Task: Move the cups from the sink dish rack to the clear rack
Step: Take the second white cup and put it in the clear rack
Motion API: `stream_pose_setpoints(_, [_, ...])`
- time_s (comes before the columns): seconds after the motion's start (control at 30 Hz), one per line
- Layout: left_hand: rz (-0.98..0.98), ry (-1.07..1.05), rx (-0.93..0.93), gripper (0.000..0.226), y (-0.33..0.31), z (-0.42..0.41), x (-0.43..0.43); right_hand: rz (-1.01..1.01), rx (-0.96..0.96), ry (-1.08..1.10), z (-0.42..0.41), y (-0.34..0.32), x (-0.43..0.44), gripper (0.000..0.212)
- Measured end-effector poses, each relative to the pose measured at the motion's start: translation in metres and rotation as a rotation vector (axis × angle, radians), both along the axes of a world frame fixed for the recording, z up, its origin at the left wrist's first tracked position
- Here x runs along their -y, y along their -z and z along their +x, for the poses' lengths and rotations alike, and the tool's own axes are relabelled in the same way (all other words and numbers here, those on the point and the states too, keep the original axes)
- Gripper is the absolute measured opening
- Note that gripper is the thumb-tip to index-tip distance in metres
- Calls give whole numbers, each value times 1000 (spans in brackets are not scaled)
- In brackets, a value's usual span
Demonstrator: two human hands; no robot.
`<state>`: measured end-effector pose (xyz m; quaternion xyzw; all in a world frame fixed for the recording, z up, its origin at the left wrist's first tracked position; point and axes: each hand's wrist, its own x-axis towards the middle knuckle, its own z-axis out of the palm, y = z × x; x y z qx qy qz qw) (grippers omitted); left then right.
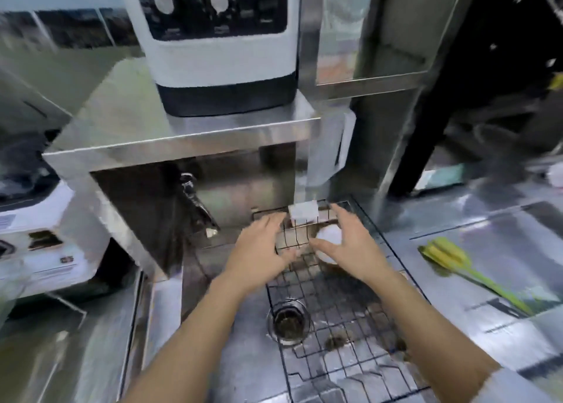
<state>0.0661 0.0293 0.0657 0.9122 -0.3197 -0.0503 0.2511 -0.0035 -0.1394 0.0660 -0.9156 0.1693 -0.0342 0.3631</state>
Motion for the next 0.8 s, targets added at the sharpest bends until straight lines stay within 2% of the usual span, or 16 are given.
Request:
stream_pose_setpoints(0.17, [170,51,-113,83,49,13,66,-35,-125,39,11,43,47,85])
stream_pose_setpoints(0.27, [204,54,-157,79,76,19,91,-103,-166,2,17,66,59,85])
stream_pose_setpoints(0.5, [120,1,-234,84,110,25,124,-332,-193,-18,33,94,53,66])
stream_pose_setpoints(0.6, [-3,-63,-292,73,117,26,127,-353,-198,48,37,99,48,70])
stream_pose_setpoints(0.7, [-9,-66,-301,60,113,26,125,-351,-176,102,38,100,45,65])
stream_pose_setpoints(0.8, [-68,-28,-345,60,108,22,117,-286,-165,86,34,94,45,61])
